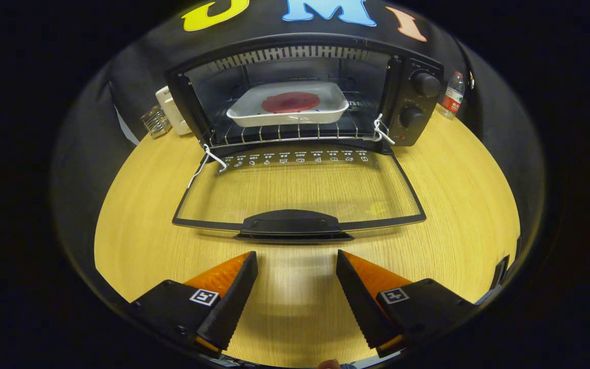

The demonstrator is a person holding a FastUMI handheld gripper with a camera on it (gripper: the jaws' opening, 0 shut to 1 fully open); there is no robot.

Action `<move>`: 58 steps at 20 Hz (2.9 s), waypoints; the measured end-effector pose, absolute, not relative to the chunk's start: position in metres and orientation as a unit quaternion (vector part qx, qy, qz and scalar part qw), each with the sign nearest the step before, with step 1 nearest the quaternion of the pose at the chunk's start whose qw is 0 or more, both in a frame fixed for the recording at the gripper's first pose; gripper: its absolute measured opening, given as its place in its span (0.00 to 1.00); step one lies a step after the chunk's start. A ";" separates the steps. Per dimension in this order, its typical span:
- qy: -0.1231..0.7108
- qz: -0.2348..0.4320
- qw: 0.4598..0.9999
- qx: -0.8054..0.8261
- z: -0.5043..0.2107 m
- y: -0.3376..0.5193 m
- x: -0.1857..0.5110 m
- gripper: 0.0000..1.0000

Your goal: Open the toaster oven, put the food inside, and close the toaster oven door.

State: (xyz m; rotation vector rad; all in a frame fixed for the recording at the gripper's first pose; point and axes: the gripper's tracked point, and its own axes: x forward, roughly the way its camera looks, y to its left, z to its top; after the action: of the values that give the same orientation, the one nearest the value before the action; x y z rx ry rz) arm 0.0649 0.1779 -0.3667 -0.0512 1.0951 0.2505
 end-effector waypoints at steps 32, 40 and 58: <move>0.343 0.107 0.933 -0.033 -0.253 0.177 0.107 0.96; 0.220 0.099 0.970 -0.010 -0.171 0.160 0.112 0.96; 0.042 0.081 0.996 0.009 -0.031 0.093 0.045 0.95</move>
State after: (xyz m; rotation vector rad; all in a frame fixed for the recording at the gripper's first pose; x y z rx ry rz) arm 0.0451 0.0932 -0.0308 0.0172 0.0835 0.1616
